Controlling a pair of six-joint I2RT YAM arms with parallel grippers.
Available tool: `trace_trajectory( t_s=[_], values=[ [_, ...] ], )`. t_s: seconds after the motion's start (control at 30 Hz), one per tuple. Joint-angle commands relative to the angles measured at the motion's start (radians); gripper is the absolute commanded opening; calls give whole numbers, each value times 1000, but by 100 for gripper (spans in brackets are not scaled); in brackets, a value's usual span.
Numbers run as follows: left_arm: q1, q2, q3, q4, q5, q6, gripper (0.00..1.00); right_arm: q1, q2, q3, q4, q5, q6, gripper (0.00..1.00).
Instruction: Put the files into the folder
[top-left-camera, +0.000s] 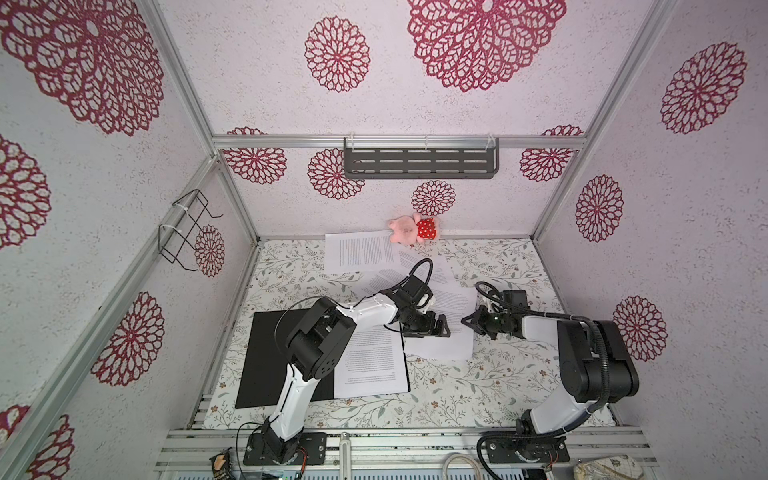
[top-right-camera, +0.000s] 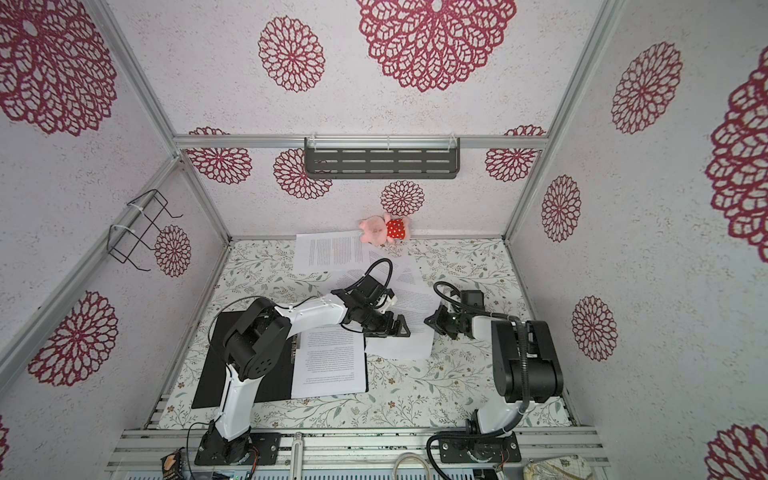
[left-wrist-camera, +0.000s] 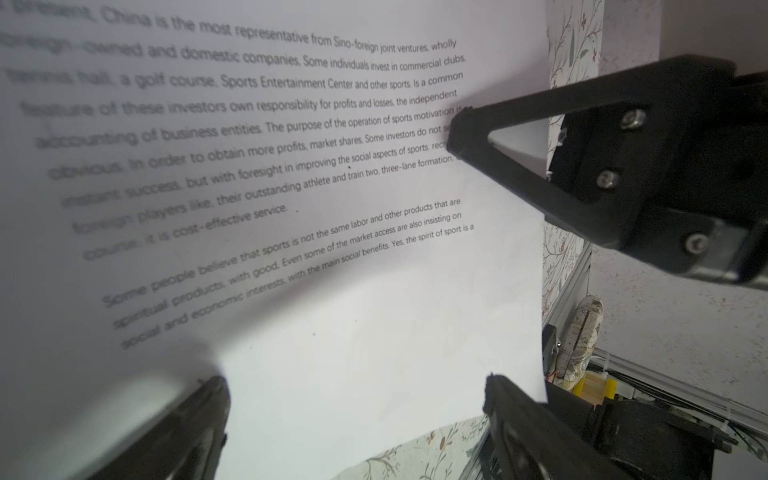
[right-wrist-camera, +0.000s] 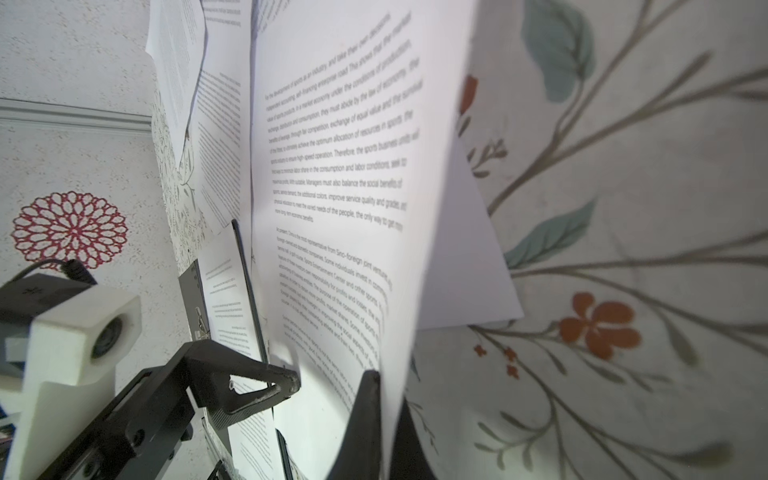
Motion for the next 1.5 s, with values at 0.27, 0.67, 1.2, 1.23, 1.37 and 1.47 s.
trace_trajectory(
  t_s=[0.27, 0.67, 1.2, 1.23, 1.37, 1.47],
  values=[
    [50, -246, 61, 32, 59, 0, 99, -9, -225, 61, -192, 46, -69, 0],
    [195, -655, -73, -146, -85, 189, 99, -10, -349, 152, -385, 101, -126, 0],
    [305, -1237, -599, -10, -483, 333, 99, 3, -339, 212, -403, 176, -55, 0],
    [305, -1273, -630, 6, -500, 327, 99, 7, -337, 217, -400, 180, -47, 0],
    [305, -1376, -735, 38, -541, 327, 99, 39, -333, 244, -413, 233, -29, 0],
    [310, -1406, -761, 17, -675, 275, 99, 88, -321, 287, -442, 304, -18, 0]
  ],
)
